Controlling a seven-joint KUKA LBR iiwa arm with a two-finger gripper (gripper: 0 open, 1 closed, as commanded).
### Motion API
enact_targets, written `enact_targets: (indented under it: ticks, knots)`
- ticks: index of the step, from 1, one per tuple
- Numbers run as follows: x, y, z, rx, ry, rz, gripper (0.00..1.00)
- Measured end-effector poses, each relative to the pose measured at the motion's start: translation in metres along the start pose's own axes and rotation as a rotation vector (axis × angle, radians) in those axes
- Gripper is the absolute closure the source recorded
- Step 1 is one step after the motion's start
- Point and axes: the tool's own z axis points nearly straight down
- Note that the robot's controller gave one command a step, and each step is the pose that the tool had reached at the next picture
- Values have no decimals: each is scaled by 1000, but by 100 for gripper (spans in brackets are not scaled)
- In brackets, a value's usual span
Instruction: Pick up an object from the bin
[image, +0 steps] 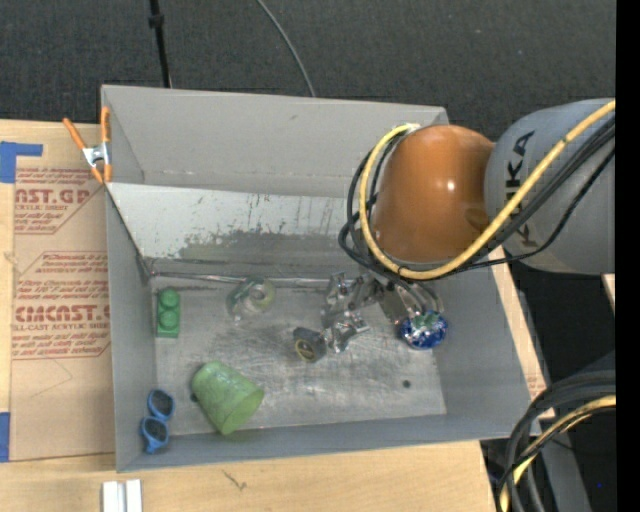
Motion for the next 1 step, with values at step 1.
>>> enact_targets:
  ticks: [1]
  knots:
    - [-17, -12, -94, 1, -4, -78, 100]
